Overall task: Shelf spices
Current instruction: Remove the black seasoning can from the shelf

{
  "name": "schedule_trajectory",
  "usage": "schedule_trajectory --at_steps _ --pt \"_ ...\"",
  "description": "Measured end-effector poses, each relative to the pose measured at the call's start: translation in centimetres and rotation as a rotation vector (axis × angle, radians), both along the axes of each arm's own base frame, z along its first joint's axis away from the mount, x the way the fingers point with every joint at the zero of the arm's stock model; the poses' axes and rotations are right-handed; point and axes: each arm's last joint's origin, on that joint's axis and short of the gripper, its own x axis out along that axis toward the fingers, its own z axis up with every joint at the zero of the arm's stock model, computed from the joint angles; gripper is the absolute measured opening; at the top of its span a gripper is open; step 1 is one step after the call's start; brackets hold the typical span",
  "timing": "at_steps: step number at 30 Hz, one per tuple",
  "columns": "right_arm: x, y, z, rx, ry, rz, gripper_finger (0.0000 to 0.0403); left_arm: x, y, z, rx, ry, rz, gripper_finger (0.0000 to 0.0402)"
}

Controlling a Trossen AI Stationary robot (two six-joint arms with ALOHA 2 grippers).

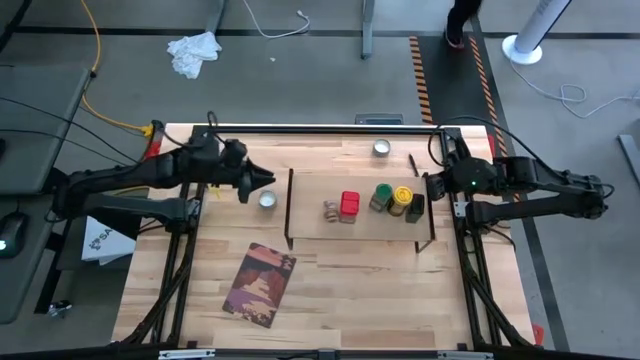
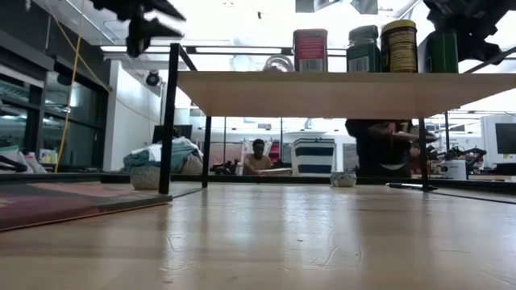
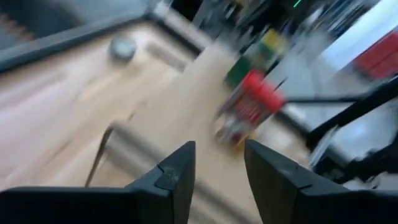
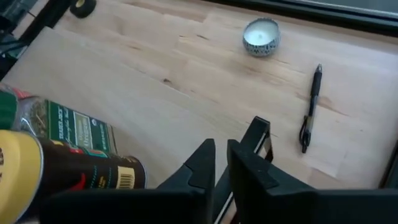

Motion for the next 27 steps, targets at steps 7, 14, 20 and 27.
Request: schedule_trajectory --at_steps 7,14,20,27 --pt "-0.5 0.0 2.8 -0.075 -0.058 0.051 0.0085 2.6 0.1 0.9 -0.009 -0.173 -0.092 0.0166" --pt "-2.1 0.0 8.4 -0.174 -0.259 0.045 0.0158 7.5 0.5 3.0 0.08 -0.206 -0.22 0.0202" --pt "-1.2 0.5 10.6 -0.061 -0.432 0.206 0.0195 11.6 1.4 3.5 0.177 -0.093 -0.275 0.0219" --pt "2.7 1.7 8.6 0.187 -0.22 0.519 0.0199 10.0 2.8 4.4 0.186 0.011 -0.23 0.0221"
